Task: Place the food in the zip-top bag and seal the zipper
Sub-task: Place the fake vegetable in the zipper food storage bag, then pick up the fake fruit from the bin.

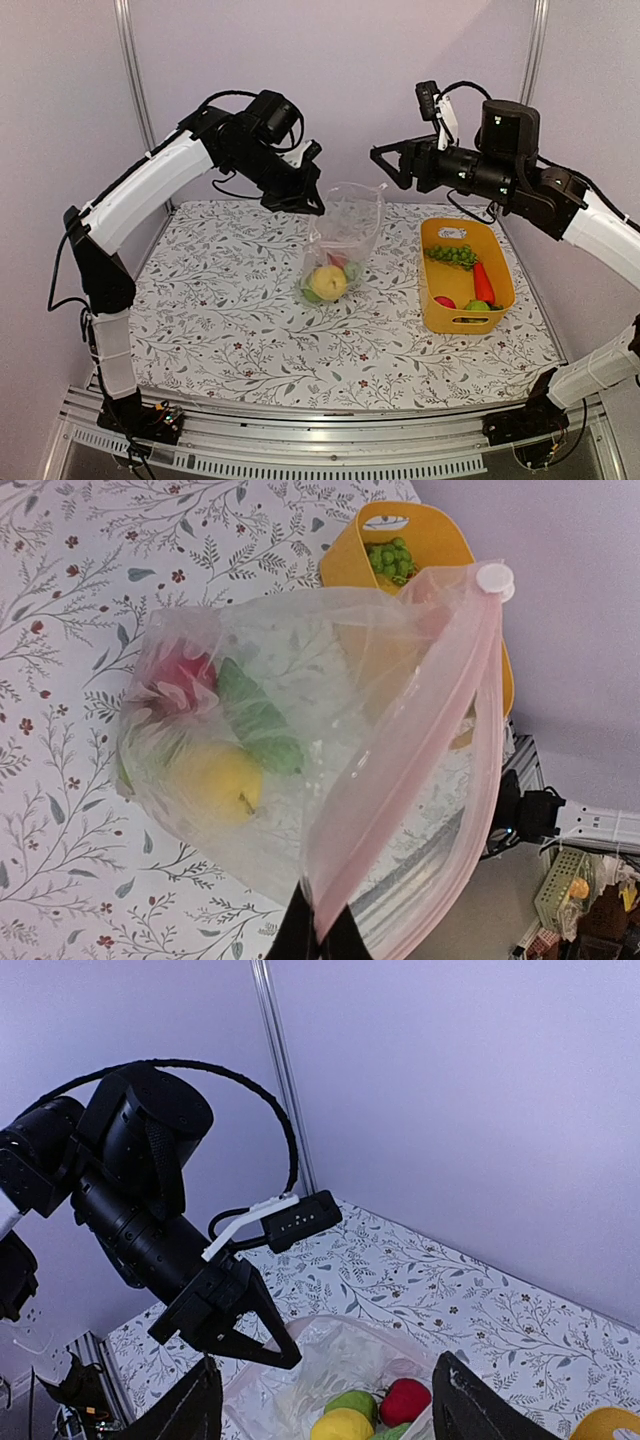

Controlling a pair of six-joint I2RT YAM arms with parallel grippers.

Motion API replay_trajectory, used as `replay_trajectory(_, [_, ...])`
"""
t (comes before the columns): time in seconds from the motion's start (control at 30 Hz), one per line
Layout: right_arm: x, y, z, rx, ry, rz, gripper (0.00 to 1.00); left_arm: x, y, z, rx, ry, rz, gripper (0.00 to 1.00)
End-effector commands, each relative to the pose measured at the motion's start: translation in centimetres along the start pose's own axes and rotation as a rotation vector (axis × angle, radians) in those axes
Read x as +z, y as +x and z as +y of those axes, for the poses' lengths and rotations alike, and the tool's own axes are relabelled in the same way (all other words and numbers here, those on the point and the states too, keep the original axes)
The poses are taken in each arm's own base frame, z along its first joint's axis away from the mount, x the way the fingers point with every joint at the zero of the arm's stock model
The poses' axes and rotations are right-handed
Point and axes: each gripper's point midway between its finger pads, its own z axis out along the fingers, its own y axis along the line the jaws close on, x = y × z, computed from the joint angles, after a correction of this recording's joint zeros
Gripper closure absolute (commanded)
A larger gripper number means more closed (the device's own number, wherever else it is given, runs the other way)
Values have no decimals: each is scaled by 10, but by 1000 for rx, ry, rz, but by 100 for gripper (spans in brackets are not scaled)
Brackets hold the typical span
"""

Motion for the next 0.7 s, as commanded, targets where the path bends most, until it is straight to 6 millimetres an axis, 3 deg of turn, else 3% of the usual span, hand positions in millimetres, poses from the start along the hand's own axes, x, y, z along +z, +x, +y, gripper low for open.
replay_trajectory(0.0, [-7,61,-12,102,71,220,33,-5,-3,-1,-3,23,-12,100])
replay_trajectory(0.17, [2,94,-22,226,153,369,42,-1,-3,-1,0,27,-11,100])
replay_trajectory(0.37, [16,134,-23,339,182,495,43,0,-3,-4,4,36,-8,100])
replay_trajectory(0.5, [20,132,-29,343,217,489,44,1,-1,-2,7,28,-4,100])
replay_trajectory(0.67, [9,115,-50,383,238,445,40,-2,2,1,4,11,-6,100])
